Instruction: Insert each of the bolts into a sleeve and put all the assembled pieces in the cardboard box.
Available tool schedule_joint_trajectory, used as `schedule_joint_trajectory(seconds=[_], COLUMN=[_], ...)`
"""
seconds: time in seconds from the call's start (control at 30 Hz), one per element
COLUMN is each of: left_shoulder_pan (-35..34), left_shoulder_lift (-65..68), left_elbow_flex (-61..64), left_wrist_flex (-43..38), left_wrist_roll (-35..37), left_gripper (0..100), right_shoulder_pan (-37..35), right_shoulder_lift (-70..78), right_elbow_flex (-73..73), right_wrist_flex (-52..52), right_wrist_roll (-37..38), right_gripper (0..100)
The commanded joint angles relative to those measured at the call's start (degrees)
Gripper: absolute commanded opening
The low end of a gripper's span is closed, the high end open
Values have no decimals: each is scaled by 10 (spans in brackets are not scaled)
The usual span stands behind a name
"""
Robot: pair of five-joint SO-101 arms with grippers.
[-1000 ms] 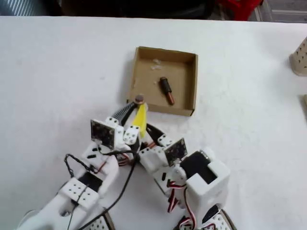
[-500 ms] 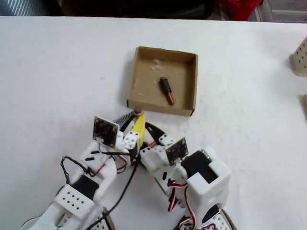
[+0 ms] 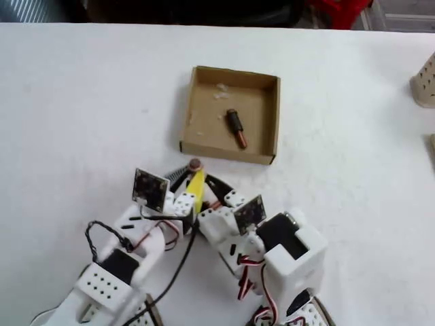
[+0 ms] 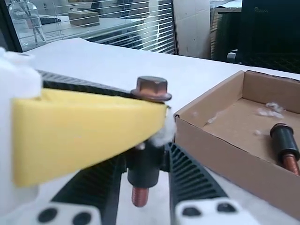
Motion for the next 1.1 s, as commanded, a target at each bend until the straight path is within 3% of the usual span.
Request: schedule_joint_trajectory(seconds=[0.0,0.1,0.3,0.37,0.6,0.83,1.07], left_shoulder_pan=[0,0,-29,-30,-33,-103,-109], left_shoulder_lift=[-7,-7,-7,-8,-8,-10,-10], left_elbow_flex=[1,1,1,1,1,1,1], left_wrist_flex=[29,30,33,45,47,58,71], left_wrist_roll=[-7,-7,-3,-2,-3,-6,-4], left_gripper=[24,54,314,352,354,354,354], right_shoulder_pan=[14,14,14,14,14,14,14], right_shoulder_lift=[-6,-6,-6,-6,-6,-6,-6], right_elbow_flex=[4,4,4,4,4,4,4], right_wrist_flex=[-15,-15,-15,-15,-15,-15,-15], right_wrist_roll=[-6,-6,-6,-6,-6,-6,-6], right_gripper=[16,16,16,16,16,16,16])
